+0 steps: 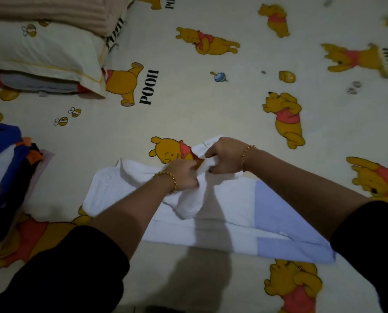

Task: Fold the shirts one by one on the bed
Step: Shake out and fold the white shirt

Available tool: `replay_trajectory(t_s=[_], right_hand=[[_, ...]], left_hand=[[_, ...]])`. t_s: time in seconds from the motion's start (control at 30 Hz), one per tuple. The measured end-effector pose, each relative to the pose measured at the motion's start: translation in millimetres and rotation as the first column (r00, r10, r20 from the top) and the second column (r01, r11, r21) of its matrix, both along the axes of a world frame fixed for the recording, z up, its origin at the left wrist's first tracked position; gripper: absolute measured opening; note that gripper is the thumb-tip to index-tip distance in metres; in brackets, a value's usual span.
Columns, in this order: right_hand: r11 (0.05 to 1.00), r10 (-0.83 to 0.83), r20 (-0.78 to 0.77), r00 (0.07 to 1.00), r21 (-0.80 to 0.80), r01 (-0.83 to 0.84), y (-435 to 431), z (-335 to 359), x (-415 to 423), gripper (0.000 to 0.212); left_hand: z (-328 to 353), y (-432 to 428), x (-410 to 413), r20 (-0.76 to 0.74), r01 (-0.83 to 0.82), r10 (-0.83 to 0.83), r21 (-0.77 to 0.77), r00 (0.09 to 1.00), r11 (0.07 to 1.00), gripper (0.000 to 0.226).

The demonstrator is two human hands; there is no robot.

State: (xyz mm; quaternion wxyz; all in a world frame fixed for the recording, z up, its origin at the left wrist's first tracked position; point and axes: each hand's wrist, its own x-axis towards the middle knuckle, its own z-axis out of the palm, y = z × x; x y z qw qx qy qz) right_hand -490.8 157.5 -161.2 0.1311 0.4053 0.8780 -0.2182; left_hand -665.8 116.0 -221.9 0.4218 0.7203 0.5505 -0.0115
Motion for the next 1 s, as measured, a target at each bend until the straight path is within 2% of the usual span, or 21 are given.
replay_trajectory(t_s=[0.07, 0.13, 0.2, 0.27, 0.33, 0.43, 0.5, 0.57, 0.63, 0.73, 0.83, 0.87, 0.9, 0.97, 1.0], right_hand=[[0.997, -0.076, 0.021, 0.997, -0.001, 0.076, -14.4, 8.4, 20.4, 0.012], [0.989, -0.147, 0.070, 0.987, -0.008, 0.148, -29.7, 17.2, 40.4, 0.024], [0.980, -0.183, 0.182, 0.966, -0.043, 0.194, -45.2, 24.7, 57.0, 0.036], [0.972, -0.189, 0.316, 0.930, -0.077, 0.223, -60.2, 29.5, 71.6, 0.046], [0.967, -0.196, 0.421, 0.886, -0.067, 0.246, -73.0, 27.7, 84.7, 0.052], [0.974, -0.207, 0.565, 0.799, 0.044, 0.221, -83.0, 12.7, 106.1, 0.048], [0.967, -0.234, 0.631, 0.739, 0.074, 0.243, -89.5, 7.2, 122.3, 0.044], [0.960, -0.271, 0.653, 0.707, 0.135, 0.244, -97.8, 6.2, 139.8, 0.037], [0.941, -0.334, 0.636, 0.696, 0.262, 0.213, -105.9, 6.0, 156.4, 0.026], [0.869, -0.450, 0.518, 0.728, 0.442, 0.223, -119.6, -1.5, 175.4, 0.023], [0.802, -0.472, 0.402, 0.784, 0.565, 0.193, -139.7, -24.1, 187.7, 0.026], [0.800, -0.452, 0.378, 0.808, 0.573, 0.179, -149.4, -33.6, 190.1, 0.027], [0.831, -0.418, 0.384, 0.823, 0.528, 0.176, -159.4, -42.6, 191.8, 0.029], [0.929, -0.343, 0.485, 0.805, 0.302, 0.213, -182.1, -65.6, 190.0, 0.044], [0.949, -0.314, 0.533, 0.786, 0.166, 0.266, -193.7, -74.1, 186.4, 0.052]], left_hand=[[4.1, -6.1, 10.6, -0.035, 0.027, -0.028, -0.035, 0.999, 0.999, 0.031], [3.2, -13.2, 14.7, -0.058, 0.024, -0.027, -0.055, 0.998, 0.998, 0.030], [4.8, -20.2, 14.8, -0.103, 0.050, -0.056, -0.054, 0.993, 0.997, 0.029], [7.9, -26.6, 14.3, -0.128, 0.084, -0.084, -0.004, 0.988, 0.996, 0.015], [12.8, -32.0, 13.2, -0.170, 0.098, -0.085, 0.070, 0.982, 0.993, 0.012], [18.7, -36.1, 8.2, -0.260, 0.151, -0.096, 0.196, 0.961, 0.969, 0.012], [22.1, -33.9, 0.0, -0.295, 0.128, -0.051, 0.247, 0.954, 0.961, 0.014], [24.8, -33.6, -8.8, -0.318, 0.110, -0.011, 0.297, 0.948, 0.948, 0.015], [25.7, -38.3, -15.3, -0.330, 0.102, 0.030, 0.376, 0.943, 0.921, 0.014], [22.4, -52.3, -22.0, -0.341, 0.117, 0.074, 0.506, 0.937, 0.854, 0.018], [4.6, -75.3, -25.0, -0.427, 0.313, -0.033, 0.606, 0.904, 0.731, 0.029], [-5.0, -85.5, -26.5, -0.476, 0.383, -0.075, 0.595, 0.876, 0.706, 0.033], [-12.2, -94.9, -28.2, -0.538, 0.433, -0.129, 0.489, 0.833, 0.757, 0.035], [-33.8, -114.1, -32.4, -0.634, 0.467, -0.251, 0.196, 0.731, 0.862, 0.045], [-40.9, -121.1, -34.2, -0.648, 0.460, -0.319, 0.054, 0.691, 0.886, 0.053]])
